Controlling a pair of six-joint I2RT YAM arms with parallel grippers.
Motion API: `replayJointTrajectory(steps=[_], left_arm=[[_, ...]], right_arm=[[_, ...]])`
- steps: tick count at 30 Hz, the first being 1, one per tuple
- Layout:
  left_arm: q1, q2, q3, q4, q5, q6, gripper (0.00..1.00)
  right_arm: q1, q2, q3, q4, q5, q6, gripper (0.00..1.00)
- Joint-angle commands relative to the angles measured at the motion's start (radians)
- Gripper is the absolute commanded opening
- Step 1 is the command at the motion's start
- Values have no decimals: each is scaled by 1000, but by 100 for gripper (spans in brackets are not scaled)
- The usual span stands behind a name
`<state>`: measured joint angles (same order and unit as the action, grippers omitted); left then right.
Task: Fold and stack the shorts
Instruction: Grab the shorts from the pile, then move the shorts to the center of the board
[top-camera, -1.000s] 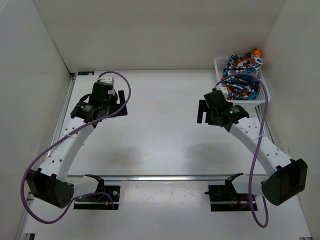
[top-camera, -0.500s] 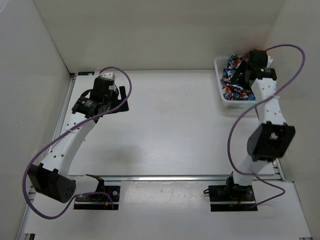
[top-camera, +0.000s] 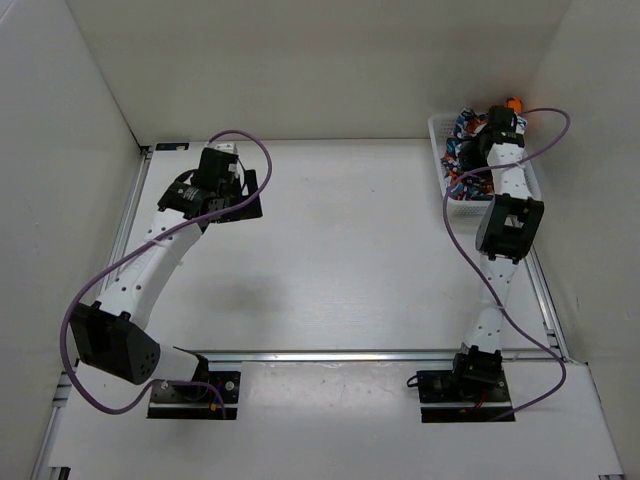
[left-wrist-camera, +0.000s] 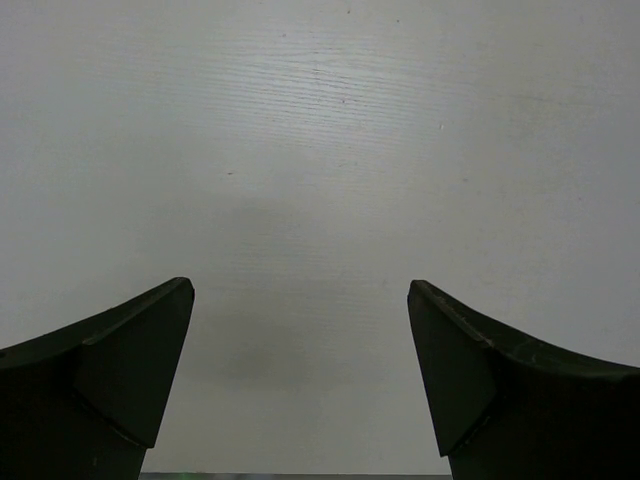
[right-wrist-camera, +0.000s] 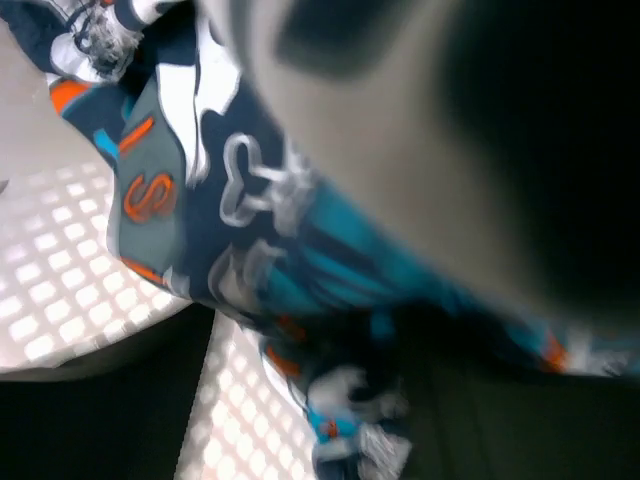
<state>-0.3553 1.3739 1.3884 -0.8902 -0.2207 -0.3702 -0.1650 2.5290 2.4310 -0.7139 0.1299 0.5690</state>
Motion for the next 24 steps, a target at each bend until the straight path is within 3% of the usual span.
replayJointTrajectory(steps=[1,3,4,6,12,17,24], left_arm=[[4,13,47,4,0,16,100],[4,13,60,4,-23,51,100],[4,13,70,4,-79,74,100],[15,13,80,-21,-118,89,100],[65,-62,92,-33,30,31,100],[99,-133,69,-33,150,-52,100],[160,-185,118,-146,98,-101,100]], right_arm=[[4,23,66,125,-50,57,57],[4,33,66,134,-59,57,35],[4,24,66,134,-59,57,14],[4,-38,41,134,-29,23,0],[71,-379,-131,175,45,-108,0],[154,-659,-167,188,-16,-184,0],[419,-837,-118,126,-72,-265,0]])
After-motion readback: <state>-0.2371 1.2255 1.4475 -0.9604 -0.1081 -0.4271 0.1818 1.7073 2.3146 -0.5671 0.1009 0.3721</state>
